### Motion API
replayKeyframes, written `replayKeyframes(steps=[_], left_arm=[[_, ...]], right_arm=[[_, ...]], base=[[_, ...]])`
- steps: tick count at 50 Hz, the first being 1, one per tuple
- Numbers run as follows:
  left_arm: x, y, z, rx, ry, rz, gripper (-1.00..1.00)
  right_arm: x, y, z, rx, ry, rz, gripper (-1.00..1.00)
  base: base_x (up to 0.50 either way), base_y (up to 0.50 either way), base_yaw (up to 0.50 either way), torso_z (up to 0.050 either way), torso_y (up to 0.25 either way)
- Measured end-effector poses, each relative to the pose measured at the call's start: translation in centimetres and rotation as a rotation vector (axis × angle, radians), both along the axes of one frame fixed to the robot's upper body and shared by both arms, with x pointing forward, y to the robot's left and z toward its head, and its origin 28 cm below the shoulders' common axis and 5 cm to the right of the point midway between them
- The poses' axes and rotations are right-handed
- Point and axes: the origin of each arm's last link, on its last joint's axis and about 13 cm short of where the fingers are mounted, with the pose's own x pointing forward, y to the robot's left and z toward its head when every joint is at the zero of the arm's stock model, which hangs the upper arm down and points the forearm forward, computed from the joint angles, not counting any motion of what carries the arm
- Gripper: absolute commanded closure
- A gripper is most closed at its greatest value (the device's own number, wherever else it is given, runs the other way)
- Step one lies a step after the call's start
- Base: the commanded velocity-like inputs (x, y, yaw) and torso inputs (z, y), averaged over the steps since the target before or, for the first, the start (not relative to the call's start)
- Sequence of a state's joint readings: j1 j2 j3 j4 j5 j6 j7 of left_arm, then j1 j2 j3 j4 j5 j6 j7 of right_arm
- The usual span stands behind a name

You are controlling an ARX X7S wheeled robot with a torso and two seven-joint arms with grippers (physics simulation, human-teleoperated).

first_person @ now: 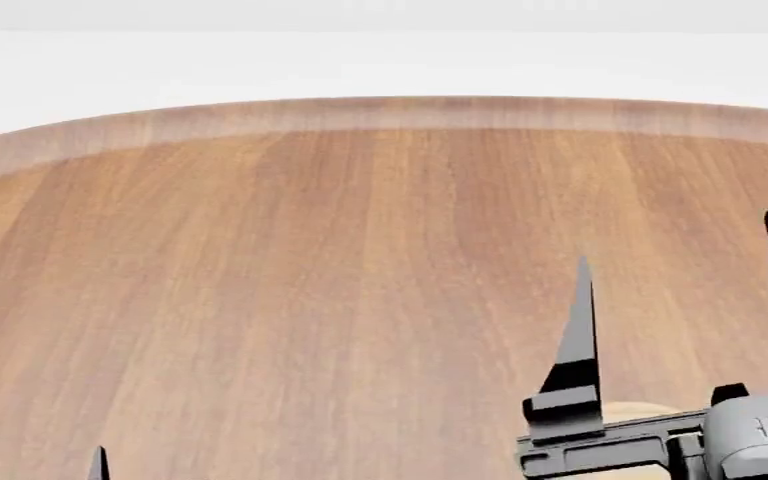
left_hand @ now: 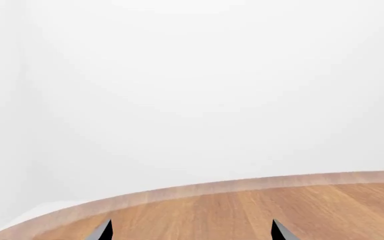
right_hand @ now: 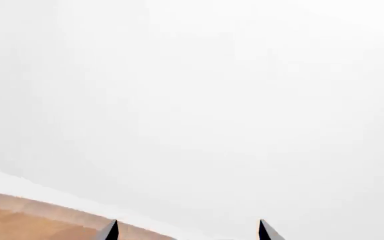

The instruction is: Put the chocolate pudding to the left of the plate.

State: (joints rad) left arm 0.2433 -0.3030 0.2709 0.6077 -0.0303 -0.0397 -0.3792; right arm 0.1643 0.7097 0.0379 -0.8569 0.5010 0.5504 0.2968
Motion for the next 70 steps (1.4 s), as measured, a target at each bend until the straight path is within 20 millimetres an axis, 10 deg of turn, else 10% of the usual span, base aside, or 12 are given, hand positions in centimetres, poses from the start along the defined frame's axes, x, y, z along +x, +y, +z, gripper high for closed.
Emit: replayKeyframes(steps=[13, 24, 70], left_arm=[[0.1, 0.2, 0.1, -0.001, 0.002, 0.007, -1.0], [0.2, 0.2, 0.2, 0.001, 0.003, 0.008, -1.0], [0.3, 0.0, -0.1, 0.014, 0.013, 0.001, -1.0]], right_arm=[[1.0, -3.2, 10.9, -0.402, 0.26, 0.506, -1.0], [0.6, -4.1, 14.9, -0.577, 0.447, 0.643, -1.0], [4.6, -4.2, 2.1, -0.637, 0.872, 0.792, -1.0]], base=[[0.0, 0.0, 0.0, 0.0, 0.0], [0.0, 0.0, 0.0, 0.0, 0.0], [0.0, 0.0, 0.0, 0.0, 0.0]])
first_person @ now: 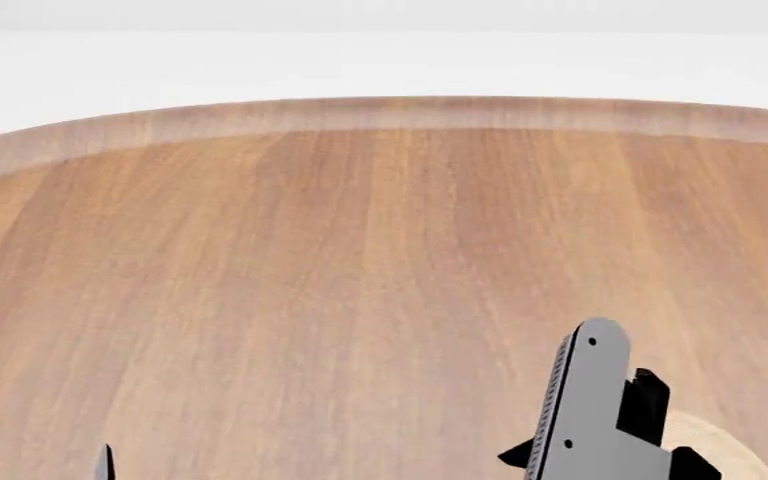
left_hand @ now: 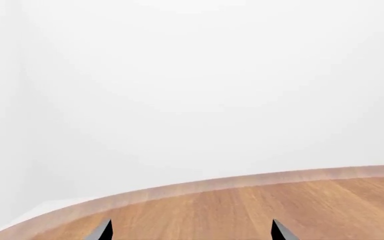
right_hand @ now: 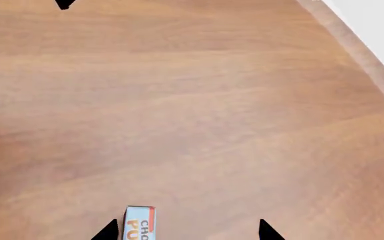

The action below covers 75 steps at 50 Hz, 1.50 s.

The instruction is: Put the chocolate pudding to the left of the plate.

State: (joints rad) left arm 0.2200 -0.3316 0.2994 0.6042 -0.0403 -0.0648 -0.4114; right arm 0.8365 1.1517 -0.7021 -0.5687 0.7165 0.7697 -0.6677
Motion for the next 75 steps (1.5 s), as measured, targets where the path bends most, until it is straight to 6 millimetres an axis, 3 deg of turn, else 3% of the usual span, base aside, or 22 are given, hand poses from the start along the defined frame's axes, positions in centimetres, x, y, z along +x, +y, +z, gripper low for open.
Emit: replayKeyframes(steps=[32, 75], left_arm=[[-0.1, -0.2, -0.1, 0.007, 0.004, -0.009, -1.0], [-0.1, -0.4, -0.3, 0.015, 0.008, -0.016, -1.0]], right_arm=[[-0.3, 0.2, -4.6, -0.022, 0.101, 0.024, -1.0], [-0.1, -1.6, -10.5, 0.041, 0.182, -0.052, -1.0]], base=[[0.0, 0.0, 0.0, 0.0, 0.0], [0.0, 0.0, 0.0, 0.0, 0.0]])
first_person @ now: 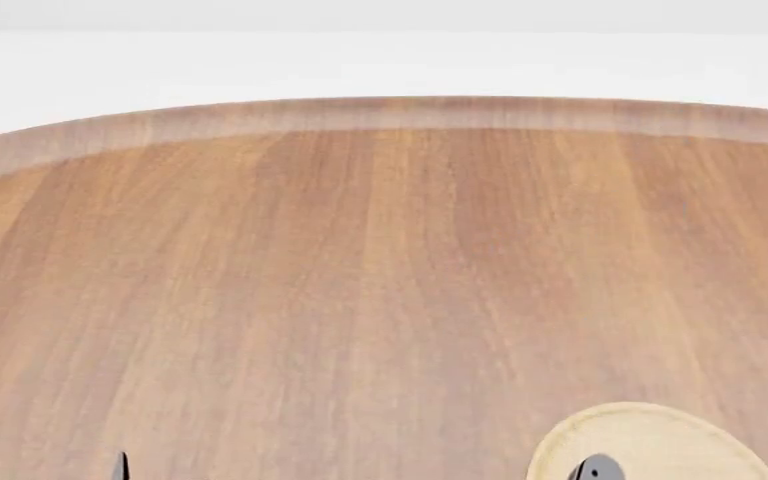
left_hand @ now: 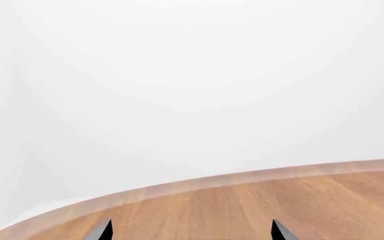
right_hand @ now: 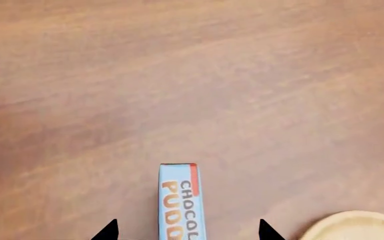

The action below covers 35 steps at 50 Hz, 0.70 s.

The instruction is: Put the chocolate pudding to the left of the plate.

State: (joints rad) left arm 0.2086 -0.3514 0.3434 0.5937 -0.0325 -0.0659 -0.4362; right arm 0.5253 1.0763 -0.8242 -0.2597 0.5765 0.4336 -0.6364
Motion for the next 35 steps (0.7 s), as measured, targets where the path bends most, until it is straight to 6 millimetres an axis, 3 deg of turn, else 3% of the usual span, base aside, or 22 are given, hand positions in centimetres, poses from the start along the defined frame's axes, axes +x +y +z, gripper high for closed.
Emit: replayKeyframes(steps=[35], left_arm=[[0.0, -0.1, -0.1, 0.002, 0.001, -0.006, -1.0]], right_arm=[[0.4, -0.1, -2.6, 0.0, 0.043, -0.017, -1.0]], base=[[0.0, 0.0, 0.0, 0.0, 0.0]])
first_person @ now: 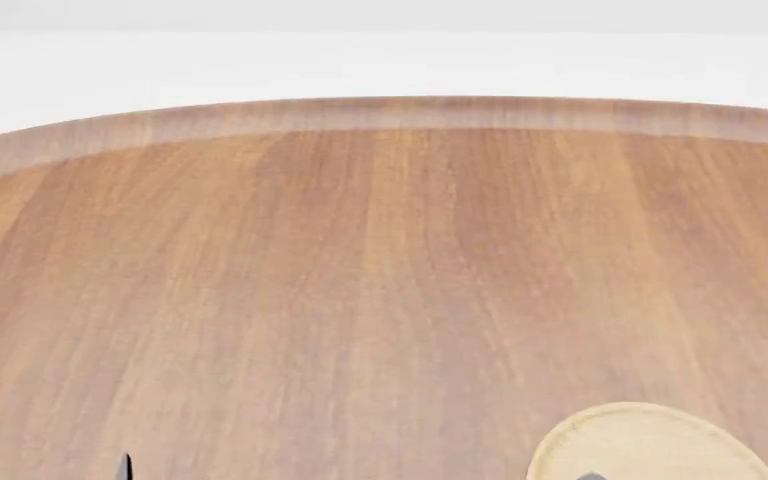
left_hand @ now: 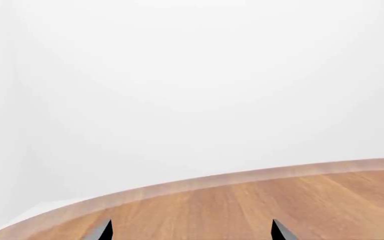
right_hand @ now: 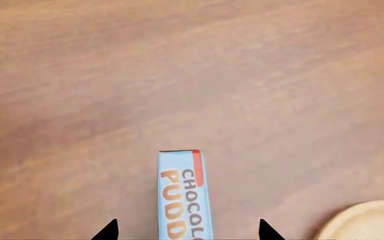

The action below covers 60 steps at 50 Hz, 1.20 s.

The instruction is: Put the chocolate pudding to the left of the plate.

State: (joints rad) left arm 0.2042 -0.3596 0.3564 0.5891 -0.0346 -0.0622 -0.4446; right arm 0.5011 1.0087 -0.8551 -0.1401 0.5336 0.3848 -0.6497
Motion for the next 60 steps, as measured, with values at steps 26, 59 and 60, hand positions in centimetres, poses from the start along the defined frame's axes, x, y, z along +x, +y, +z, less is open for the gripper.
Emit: replayKeyframes(steps=[26, 59, 60], left_arm=[[-0.1, -0.1, 0.0, 0.002, 0.001, -0.007, -1.0], [0.0, -0.1, -0.1, 0.001, 0.001, -0.012, -1.0], [-0.1, -0.1, -0.1, 0.001, 0.001, -0.012, -1.0]], right_arm=[[0.5, 0.1, -1.7, 0.012, 0.026, -0.01, -1.0], [1.1, 0.0, -5.2, 0.016, 0.086, -0.042, -1.0], [1.1, 0.0, -5.2, 0.016, 0.088, -0.042, -1.0]], base=[[0.0, 0.0, 0.0, 0.0, 0.0], [0.0, 0.0, 0.0, 0.0, 0.0], [0.0, 0.0, 0.0, 0.0, 0.0]])
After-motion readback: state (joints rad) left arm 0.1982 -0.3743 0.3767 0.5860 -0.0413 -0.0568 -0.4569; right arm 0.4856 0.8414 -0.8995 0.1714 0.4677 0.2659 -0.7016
